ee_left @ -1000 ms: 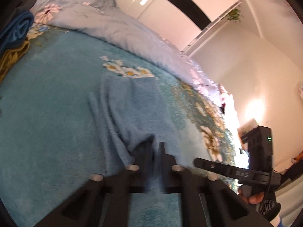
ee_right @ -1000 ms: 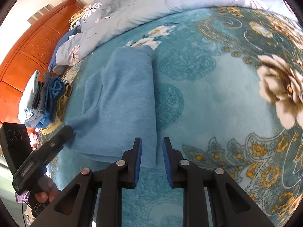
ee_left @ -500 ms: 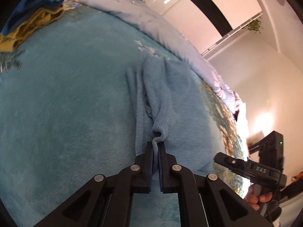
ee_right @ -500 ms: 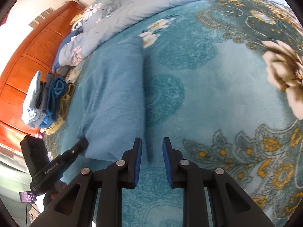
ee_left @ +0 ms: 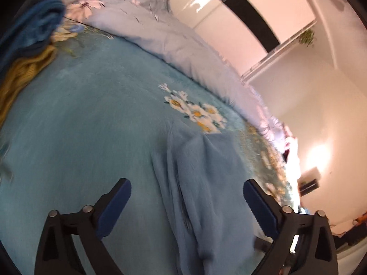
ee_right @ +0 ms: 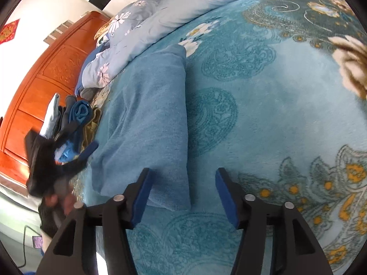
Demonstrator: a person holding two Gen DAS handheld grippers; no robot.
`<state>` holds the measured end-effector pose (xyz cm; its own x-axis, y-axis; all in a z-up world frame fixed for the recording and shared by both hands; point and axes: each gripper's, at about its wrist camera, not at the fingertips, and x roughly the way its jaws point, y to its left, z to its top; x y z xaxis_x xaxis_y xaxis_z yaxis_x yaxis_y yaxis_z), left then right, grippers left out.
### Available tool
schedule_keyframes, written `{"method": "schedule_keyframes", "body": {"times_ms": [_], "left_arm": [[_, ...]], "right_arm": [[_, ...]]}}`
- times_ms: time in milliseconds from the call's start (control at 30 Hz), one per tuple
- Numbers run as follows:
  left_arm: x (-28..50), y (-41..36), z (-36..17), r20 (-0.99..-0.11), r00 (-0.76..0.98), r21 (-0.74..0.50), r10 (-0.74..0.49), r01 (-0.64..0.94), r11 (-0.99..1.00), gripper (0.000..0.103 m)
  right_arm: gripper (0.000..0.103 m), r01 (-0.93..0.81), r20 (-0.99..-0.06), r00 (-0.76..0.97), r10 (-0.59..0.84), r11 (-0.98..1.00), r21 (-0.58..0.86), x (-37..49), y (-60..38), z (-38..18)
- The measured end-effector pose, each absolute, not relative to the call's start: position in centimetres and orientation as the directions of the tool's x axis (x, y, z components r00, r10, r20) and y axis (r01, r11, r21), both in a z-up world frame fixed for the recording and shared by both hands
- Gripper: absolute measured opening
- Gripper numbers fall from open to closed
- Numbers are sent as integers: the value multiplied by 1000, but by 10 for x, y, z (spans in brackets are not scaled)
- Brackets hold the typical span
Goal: Fold clothes
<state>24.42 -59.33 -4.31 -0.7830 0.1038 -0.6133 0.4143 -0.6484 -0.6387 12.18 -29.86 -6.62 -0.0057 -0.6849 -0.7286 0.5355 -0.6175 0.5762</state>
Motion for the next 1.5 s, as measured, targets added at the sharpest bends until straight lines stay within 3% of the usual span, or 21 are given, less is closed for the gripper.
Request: {"method": "schedule_keyframes", "body": {"times_ms": [300,467,533,600,667,833,900,1000,1333,1500], "left_arm": [[187,-609,-81,-662,-712,-652,237,390,-650,103],[179,-609,-81,-623,-726,-690,290,335,-642,102],[178,-609,-81,-614,-734,-698,290,334,-633,97],[181,-609,-82,-597,-745,-717,297,328,-616,86],[182,-609,-83,-588,-751,-725,300,326,-607,82],[183,-608,-87,-592,-751,-729,293,344,-592,63],[186,-609,-90,-599,-749,-730,283,366,-576,39],[193,-606,-89,-589,-767,-736,254,381,-559,24],[272,-565,-50,-511,-849,-764,137,375,-525,20],[296,-532,-51,-514,-850,-764,117,391,-514,20]], "right_arm": [[75,536,-693,-24,-721,-594,600,125,-305,-68],[81,535,-675,-35,-737,-585,610,128,-305,-68],[81,533,-671,-35,-741,-582,614,128,-304,-68],[80,521,-662,-34,-749,-579,628,127,-302,-68],[77,511,-650,-22,-759,-567,646,127,-302,-68],[47,520,-659,7,-752,-560,645,131,-315,-69],[35,521,-662,3,-749,-564,641,131,-316,-68],[17,532,-665,17,-747,-556,638,126,-315,-64],[14,832,-750,172,-639,-313,458,73,-339,-11],[15,880,-794,277,-542,-189,436,48,-347,-13]]}}
